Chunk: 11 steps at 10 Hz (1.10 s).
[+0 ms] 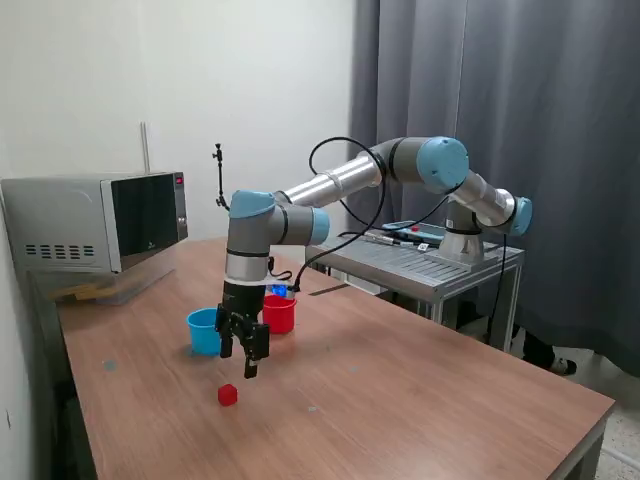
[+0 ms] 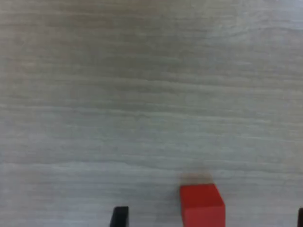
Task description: Place red objects in the red bin, and blue objects in the blue bin.
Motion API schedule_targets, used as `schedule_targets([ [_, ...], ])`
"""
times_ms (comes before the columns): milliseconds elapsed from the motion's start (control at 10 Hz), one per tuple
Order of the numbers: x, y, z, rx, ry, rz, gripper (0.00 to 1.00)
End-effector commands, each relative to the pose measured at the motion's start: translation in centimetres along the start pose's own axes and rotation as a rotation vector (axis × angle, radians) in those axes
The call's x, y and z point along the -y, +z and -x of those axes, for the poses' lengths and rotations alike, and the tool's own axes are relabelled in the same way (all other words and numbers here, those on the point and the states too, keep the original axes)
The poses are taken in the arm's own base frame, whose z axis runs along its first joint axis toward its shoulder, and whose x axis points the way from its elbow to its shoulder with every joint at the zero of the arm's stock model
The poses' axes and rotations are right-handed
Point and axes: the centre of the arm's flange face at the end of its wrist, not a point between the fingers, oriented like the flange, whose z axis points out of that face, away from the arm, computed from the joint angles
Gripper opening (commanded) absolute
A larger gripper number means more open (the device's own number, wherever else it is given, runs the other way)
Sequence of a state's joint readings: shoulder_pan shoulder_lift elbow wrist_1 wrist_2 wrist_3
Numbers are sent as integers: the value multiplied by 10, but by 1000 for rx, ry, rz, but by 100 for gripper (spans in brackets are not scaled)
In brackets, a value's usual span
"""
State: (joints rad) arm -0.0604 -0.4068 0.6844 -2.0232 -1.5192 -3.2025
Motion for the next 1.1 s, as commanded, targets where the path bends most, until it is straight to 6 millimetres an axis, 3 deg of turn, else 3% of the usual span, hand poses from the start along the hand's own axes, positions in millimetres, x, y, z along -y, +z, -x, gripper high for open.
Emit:
schedule_targets([
  [0, -3, 8, 0, 0, -23, 5, 100],
  [1000, -9, 21, 1, 1, -48, 14, 100],
])
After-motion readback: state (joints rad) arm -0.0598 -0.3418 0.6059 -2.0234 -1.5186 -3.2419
